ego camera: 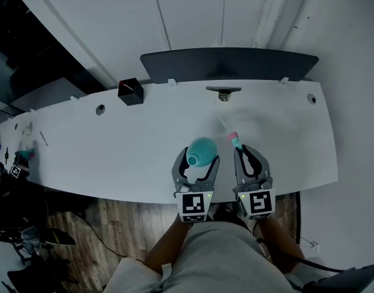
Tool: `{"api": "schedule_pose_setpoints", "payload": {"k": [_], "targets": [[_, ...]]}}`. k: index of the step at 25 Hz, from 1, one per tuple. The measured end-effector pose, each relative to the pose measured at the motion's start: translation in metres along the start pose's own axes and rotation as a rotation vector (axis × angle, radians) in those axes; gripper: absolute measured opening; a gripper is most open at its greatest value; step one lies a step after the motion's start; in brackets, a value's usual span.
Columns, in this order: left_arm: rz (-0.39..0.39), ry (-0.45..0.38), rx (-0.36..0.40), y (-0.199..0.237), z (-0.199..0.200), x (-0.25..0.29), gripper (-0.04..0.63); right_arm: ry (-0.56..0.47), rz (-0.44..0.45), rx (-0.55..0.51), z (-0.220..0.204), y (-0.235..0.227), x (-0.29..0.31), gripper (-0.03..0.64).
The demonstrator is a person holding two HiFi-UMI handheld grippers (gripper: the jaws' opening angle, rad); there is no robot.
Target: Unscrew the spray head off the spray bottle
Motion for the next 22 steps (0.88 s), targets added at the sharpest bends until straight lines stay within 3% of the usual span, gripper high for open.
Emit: {"api": "schedule_pose_setpoints", "payload": {"k": [6, 14, 22], "targets": [[0.044, 0.003, 0.021, -0.033, 0.008, -0.028, 0.373, -0.018, 0.008, 0.073, -0.007, -0.022, -0.043, 0.060], [0.081, 0.044, 0.039, -0.029, -0.001, -0.079, 0.373, -0.008, 0.026, 0.142, -0.016, 0.001, -0.071, 0.058], [0.012, 0.002, 0.020, -0.016, 0.008, -0.077, 0.373, -0.034, 0.001, 0.026, 0.006, 0.025, -0.067, 0.058]]}}
Point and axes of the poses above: the fingertips, and each gripper's own axes: x forward along the fingers, y to its left, z out of its top, the point moved 2 cm from there along -x, backward along the fingers, and after that the axes turned 8 degrees about -y, right-handed, at the moved point
